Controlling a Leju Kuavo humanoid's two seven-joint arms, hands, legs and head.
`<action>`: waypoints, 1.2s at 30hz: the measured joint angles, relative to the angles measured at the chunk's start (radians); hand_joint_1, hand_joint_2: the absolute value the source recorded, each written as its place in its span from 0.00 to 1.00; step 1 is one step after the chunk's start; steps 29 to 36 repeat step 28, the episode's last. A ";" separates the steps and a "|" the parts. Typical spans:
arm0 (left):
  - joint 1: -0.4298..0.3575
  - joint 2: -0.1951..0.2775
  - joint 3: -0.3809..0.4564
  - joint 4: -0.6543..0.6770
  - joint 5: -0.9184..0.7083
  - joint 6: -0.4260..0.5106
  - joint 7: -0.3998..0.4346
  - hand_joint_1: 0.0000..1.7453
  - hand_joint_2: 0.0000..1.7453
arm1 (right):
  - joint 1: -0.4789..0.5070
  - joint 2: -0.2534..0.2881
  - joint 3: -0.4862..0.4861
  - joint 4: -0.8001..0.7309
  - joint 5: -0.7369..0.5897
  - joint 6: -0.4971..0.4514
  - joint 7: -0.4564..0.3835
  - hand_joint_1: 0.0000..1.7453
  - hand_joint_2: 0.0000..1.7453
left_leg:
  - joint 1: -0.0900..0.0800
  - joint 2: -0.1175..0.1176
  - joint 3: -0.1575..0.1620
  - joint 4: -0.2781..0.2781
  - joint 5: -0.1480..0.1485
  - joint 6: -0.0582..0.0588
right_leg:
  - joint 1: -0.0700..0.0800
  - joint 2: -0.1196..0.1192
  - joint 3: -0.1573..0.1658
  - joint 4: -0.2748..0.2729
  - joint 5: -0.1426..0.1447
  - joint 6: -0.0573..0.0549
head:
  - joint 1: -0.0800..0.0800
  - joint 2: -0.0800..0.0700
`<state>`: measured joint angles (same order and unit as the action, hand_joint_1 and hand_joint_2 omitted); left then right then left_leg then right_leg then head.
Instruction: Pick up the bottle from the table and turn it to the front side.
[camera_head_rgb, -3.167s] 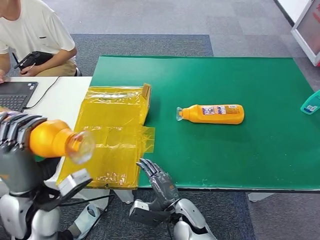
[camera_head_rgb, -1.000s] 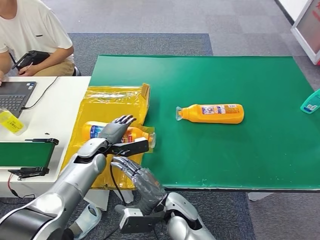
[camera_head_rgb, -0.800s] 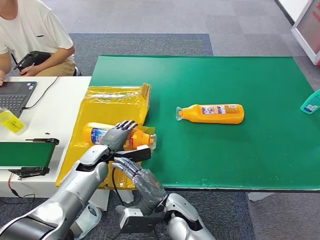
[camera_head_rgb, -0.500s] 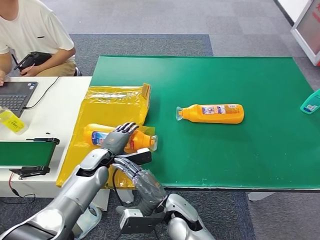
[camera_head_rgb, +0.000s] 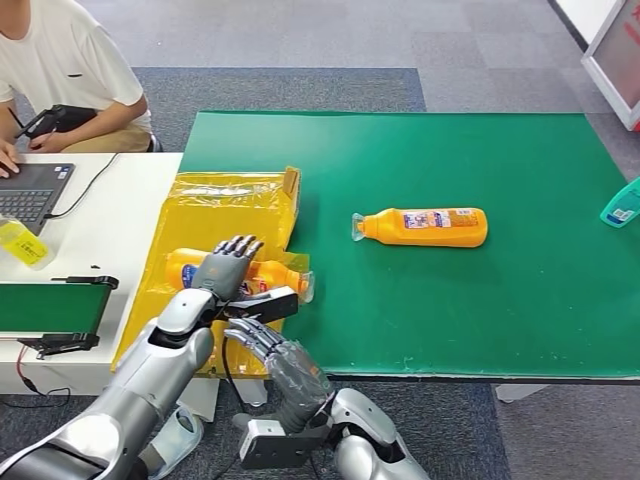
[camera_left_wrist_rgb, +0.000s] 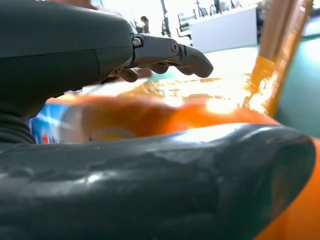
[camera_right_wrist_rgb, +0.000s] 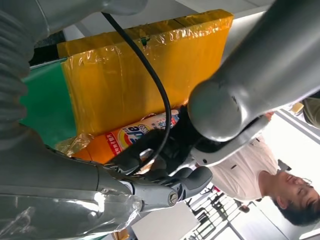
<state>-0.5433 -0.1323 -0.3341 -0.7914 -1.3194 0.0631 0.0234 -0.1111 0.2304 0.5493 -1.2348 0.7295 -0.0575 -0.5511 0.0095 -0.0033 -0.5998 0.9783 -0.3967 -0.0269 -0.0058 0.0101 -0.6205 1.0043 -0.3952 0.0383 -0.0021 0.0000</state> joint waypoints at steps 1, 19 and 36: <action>-0.011 0.004 0.001 0.009 -0.014 0.007 0.009 0.00 0.00 | 0.000 0.000 0.000 0.000 0.000 0.000 0.000 0.00 1.00 | 0.000 0.000 0.000 0.000 0.000 0.000 | 0.000 0.000 0.000 0.000 0.000 0.000 | 0.000 0.000; -0.030 0.056 0.195 0.015 -0.209 0.106 0.002 0.00 0.00 | 0.002 0.000 0.000 0.000 0.005 -0.017 0.004 0.00 1.00 | 0.000 0.000 0.000 0.000 0.000 0.000 | 0.000 0.000 -0.001 0.000 0.000 -0.001 | 0.000 0.000; -0.008 0.033 0.201 -0.184 -0.207 0.105 -0.042 0.00 0.00 | 0.004 -0.002 0.000 0.000 0.005 -0.034 0.014 0.00 1.00 | 0.000 0.000 0.000 0.000 0.000 0.000 | 0.000 0.000 -0.001 0.000 0.000 -0.001 | 0.000 0.000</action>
